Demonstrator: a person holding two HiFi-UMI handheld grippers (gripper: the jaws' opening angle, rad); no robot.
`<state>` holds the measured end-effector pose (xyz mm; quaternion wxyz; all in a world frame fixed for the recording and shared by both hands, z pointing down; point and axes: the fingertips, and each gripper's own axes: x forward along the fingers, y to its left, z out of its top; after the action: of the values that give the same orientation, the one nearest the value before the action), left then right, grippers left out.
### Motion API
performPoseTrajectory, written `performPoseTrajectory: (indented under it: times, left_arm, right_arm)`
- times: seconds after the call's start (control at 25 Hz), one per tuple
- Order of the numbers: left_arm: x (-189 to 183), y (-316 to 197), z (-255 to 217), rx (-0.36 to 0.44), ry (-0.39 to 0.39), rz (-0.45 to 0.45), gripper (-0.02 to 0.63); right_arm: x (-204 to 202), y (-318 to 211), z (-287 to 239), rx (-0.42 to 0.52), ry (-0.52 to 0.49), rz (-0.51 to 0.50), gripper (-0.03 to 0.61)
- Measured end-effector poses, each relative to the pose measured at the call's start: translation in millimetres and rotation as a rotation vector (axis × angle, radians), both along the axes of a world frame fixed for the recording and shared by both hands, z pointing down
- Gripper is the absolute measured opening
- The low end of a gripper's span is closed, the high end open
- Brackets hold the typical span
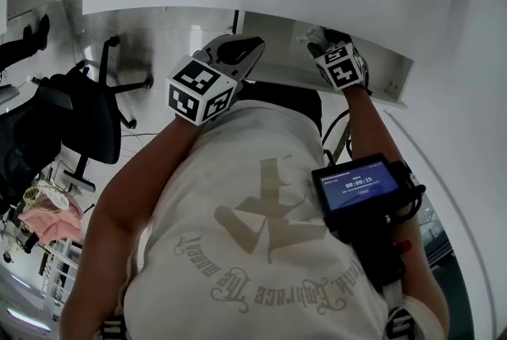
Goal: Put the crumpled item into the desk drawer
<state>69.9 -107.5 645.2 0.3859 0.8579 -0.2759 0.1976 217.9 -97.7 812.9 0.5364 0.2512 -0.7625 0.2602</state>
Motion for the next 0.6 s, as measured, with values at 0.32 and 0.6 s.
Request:
performPoseTrajectory:
  times: [0.32, 0.6]
  left_arm:
    - [-5.5, -0.2, -0.7, -0.014, -0.007, -0.021, 0.032]
    - [-1.8, 1.8, -6.2, -0.01, -0.019, -0.024, 0.033]
  right_arm:
    - [-9.2, 9.8, 4.0, 0.008, 0.017, -0.223, 0.244]
    - [-0.9, 21.6, 15.8, -0.012, 0.057, -0.324, 0.253]
